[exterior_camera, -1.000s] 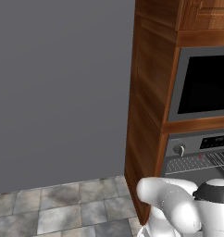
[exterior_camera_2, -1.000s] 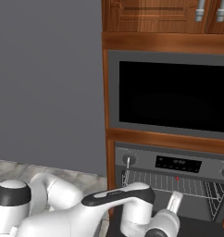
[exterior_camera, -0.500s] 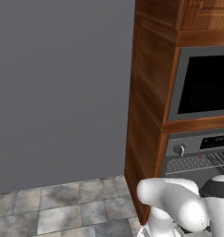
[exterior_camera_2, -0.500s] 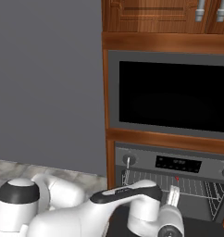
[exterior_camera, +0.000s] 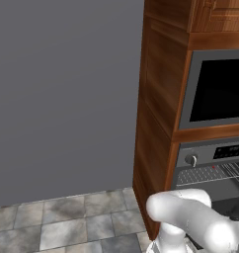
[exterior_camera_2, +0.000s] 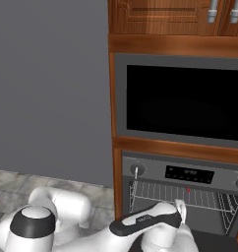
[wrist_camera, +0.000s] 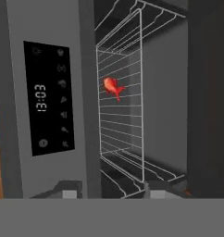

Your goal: Take the fish from the oven and place it on the plate on the counter.

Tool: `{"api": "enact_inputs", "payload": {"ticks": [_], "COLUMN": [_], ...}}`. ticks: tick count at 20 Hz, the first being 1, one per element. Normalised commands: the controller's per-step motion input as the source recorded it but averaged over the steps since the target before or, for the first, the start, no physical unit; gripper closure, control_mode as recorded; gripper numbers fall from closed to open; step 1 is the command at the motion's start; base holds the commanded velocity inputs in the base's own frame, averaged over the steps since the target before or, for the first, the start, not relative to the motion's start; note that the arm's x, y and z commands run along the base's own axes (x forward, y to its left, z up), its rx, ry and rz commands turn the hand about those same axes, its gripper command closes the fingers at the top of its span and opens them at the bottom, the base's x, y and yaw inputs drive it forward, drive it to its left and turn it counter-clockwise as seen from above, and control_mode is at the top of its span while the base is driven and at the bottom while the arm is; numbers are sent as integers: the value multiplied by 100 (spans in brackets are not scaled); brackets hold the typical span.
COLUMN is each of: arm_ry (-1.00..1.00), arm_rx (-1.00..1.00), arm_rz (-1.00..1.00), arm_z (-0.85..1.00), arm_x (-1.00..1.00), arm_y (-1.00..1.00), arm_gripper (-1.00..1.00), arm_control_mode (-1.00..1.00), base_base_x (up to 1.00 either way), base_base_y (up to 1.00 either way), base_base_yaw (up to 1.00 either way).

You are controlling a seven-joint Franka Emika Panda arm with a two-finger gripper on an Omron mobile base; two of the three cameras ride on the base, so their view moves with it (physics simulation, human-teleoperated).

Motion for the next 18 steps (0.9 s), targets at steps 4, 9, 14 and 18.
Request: {"api": "enact_inputs", "payload": {"ticks": [4,9,14,18], "arm_ry": [-17,-5,-1,-4], "arm_rx": [7,5,8,9], "arm_rz": [1,0,6,6], "arm_z": [-25,-3,-5,-51], "arm_x": [4,54,95,49], "arm_y": [0,-4,-11,-20], "arm_gripper": [-100,-100,-100,-100], "arm_control_mode": [-100,-100,-100,-100], "base_base_x": [0,0,0,0], "base_base_y": [0,0,0,0], "base_base_yaw": [0,0,0,0]}}
